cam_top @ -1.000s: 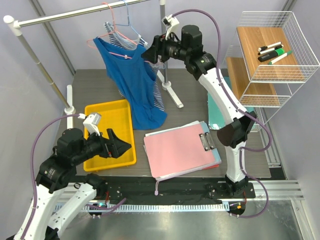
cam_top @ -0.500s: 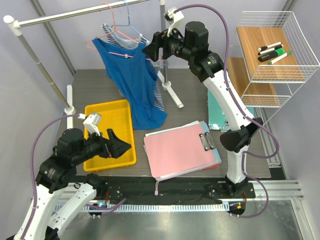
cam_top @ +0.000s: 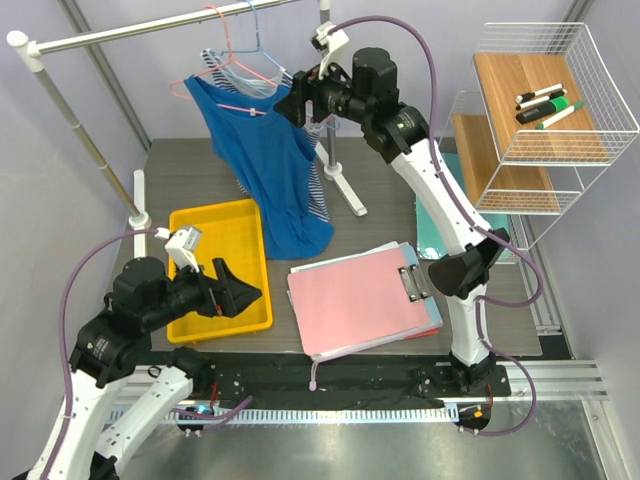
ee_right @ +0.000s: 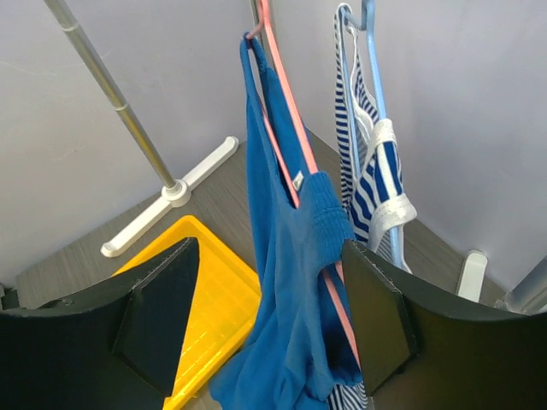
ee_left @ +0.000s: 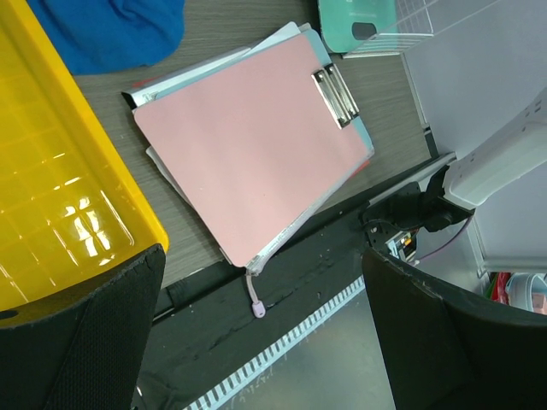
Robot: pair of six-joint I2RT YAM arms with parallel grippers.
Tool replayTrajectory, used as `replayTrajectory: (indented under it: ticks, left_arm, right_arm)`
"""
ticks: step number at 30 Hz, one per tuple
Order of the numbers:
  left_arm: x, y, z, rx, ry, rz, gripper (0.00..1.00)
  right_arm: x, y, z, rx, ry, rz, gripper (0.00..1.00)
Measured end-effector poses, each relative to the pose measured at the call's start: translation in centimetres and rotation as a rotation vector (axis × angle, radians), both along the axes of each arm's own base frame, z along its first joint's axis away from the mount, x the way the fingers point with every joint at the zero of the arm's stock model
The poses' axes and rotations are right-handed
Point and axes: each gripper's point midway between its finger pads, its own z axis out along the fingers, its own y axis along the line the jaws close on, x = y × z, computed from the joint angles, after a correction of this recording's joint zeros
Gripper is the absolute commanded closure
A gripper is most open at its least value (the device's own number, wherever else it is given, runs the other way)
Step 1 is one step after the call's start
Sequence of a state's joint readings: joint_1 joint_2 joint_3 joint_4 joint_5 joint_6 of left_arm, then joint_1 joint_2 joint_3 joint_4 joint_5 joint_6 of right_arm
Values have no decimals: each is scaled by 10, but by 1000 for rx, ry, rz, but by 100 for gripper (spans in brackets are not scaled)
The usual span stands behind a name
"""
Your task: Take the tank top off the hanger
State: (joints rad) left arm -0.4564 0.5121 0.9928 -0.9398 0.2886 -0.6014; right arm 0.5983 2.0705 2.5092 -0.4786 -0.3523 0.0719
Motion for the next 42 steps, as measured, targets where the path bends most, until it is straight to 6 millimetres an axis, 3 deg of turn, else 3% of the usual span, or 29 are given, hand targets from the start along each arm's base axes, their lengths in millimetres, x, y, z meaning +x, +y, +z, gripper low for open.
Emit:
replayTrajectory:
  ticks: [5,19,29,31,35,42]
  left_arm:
    - [0,0,1,-1,-2,0,3]
    - [-2,1,2,4,0,-1,3]
    - [-4,4,4,7,-10,4,3]
    - [-5,4,3,9,-7,5,3]
    - [-6,5,2,13,-1,6,3]
    - [-5,6,1,18,-2,8,3]
  right_arm:
    - [9,2,-13,-26,-1,-11,32]
    - [21,8,-21,-53,-54,-10,36]
    - [38,21,-38,-58,-86,-4,51]
    - [38,23,-37,-57,-94,-2,60]
    - [35,28,-33,-62,-130,8,60]
    - [34,35,-36,-96,-178,4,48]
